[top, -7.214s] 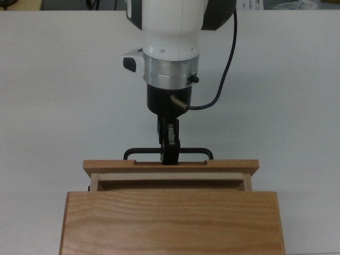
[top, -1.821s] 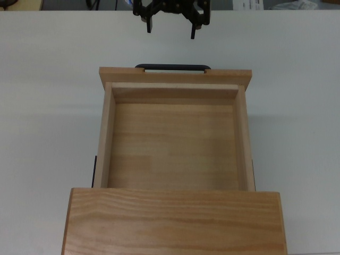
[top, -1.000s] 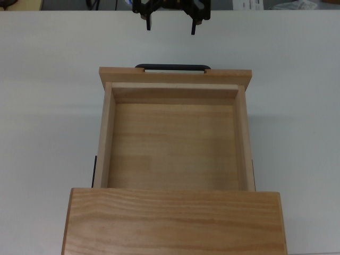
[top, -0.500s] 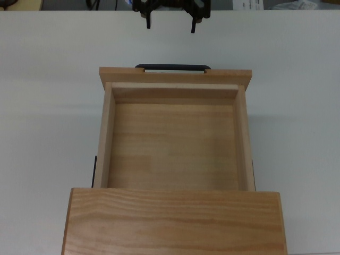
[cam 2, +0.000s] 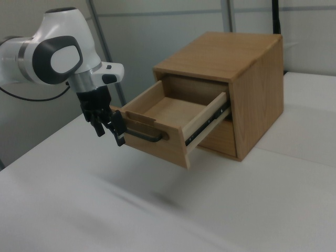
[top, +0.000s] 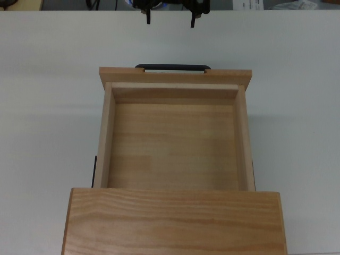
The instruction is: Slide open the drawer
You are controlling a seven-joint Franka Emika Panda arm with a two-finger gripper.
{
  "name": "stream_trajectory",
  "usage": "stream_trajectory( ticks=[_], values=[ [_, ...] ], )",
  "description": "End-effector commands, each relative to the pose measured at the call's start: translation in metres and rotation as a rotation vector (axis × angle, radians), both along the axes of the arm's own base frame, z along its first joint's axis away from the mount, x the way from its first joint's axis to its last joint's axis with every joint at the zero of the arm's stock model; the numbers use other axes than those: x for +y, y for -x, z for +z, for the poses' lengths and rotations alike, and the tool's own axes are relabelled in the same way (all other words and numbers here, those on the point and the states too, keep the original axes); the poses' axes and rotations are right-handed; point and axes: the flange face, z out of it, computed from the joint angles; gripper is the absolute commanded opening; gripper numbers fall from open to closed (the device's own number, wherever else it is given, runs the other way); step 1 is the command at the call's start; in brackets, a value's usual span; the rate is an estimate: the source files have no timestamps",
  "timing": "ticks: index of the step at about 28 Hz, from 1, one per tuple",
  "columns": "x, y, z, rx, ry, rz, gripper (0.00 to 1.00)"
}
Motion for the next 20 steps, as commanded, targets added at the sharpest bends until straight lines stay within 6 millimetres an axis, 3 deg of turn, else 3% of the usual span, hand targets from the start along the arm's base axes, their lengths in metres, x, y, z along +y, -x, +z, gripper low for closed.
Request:
stream_trajectory(
  ticks=[1, 20],
  values=[
    [0.0014, 0.0057, 0.0087, 0.012, -0.004, 0.028, 1.0],
    [0.0018, 0.0063, 0.0083, 0.016, 0.0, 0.035, 1.0]
  ],
)
